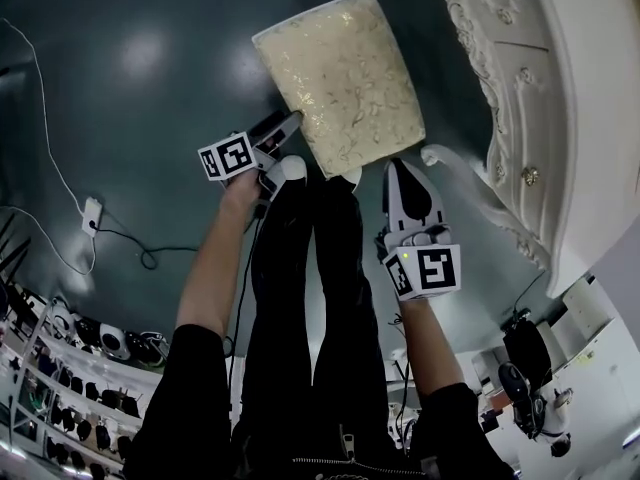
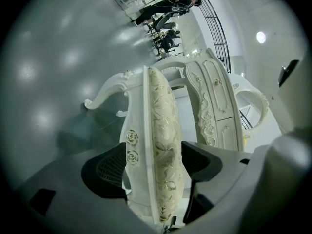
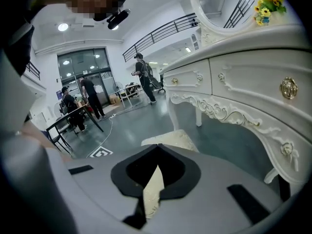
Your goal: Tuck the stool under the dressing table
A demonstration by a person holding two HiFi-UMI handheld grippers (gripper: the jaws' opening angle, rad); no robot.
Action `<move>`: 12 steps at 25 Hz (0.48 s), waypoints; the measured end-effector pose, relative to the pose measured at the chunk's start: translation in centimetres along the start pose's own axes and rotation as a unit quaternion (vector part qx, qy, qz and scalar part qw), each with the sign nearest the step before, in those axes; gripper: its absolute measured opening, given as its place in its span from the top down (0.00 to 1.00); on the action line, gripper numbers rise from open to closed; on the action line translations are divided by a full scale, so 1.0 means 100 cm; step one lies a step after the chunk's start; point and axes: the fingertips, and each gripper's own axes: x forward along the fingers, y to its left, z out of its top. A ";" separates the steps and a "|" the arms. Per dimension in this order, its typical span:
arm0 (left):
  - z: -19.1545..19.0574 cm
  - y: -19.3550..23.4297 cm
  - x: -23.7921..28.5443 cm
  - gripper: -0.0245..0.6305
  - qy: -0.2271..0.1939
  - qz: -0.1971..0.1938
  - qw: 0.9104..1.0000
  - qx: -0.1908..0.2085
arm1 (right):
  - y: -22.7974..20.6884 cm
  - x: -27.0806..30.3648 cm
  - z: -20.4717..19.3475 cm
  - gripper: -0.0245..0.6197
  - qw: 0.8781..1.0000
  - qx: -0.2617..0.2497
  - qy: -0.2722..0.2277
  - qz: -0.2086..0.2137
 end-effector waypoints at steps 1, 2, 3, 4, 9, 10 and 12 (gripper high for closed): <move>0.001 0.003 0.002 0.45 0.006 -0.005 1.000 -0.002 | -0.001 0.003 -0.001 0.95 1.000 0.002 0.001 -0.001; 0.001 0.004 0.005 0.45 0.010 -0.011 1.000 -0.004 | -0.002 0.006 -0.002 0.95 1.000 0.004 0.003 -0.002; 0.000 0.005 0.007 0.45 0.014 -0.018 1.000 -0.006 | -0.003 0.008 -0.004 0.95 1.000 0.005 0.005 -0.003; -0.002 0.005 0.009 0.45 0.017 -0.025 0.999 -0.009 | -0.005 0.010 -0.006 0.95 1.000 0.006 0.008 -0.003; -0.005 0.007 0.014 0.44 0.017 -0.060 0.997 -0.042 | -0.011 0.019 -0.016 0.95 1.000 0.015 0.022 -0.008; -0.005 0.006 0.016 0.44 0.016 -0.069 0.996 -0.047 | -0.011 0.020 -0.017 0.95 1.000 0.015 0.024 -0.008; -0.005 0.005 0.018 0.44 0.016 -0.079 0.996 -0.047 | -0.012 0.022 -0.019 0.95 0.999 0.016 0.027 -0.008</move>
